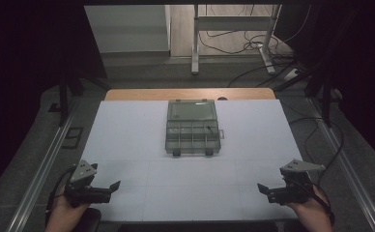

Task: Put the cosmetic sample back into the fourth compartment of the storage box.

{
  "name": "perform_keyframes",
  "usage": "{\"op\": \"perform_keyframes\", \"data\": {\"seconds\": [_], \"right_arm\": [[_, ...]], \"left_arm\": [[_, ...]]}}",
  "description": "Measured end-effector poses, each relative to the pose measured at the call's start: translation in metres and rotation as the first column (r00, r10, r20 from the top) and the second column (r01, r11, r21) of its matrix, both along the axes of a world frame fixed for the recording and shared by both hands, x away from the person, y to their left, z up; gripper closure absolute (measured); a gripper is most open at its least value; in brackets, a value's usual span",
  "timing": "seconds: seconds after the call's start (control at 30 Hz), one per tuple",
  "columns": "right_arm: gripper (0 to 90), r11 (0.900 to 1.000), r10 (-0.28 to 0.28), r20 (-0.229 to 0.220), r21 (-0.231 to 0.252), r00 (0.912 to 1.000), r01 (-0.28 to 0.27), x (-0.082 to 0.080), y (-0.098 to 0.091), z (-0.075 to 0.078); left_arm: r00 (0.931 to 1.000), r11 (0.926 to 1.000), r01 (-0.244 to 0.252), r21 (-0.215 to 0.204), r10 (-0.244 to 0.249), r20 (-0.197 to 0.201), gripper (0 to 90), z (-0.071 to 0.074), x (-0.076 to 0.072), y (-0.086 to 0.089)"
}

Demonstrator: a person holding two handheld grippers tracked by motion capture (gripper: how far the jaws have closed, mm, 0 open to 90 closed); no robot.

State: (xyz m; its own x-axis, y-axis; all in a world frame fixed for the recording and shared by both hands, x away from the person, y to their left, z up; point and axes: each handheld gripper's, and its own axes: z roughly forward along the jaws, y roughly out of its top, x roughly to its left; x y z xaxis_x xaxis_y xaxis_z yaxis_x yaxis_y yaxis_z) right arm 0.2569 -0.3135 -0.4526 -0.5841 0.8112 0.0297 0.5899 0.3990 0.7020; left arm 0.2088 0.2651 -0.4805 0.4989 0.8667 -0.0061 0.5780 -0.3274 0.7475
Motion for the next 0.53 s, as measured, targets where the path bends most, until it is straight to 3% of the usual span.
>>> {"op": "perform_keyframes", "data": {"seconds": [0.53], "right_arm": [[1.0,0.9988,-0.049,-0.008,0.004,0.9988,0.049,-0.0054,-0.0070,-0.0105]], "left_arm": [[1.0000,0.9998,0.008,-0.019,-0.008,0.005,0.7,0.0004,0.0001,0.0013]]}}
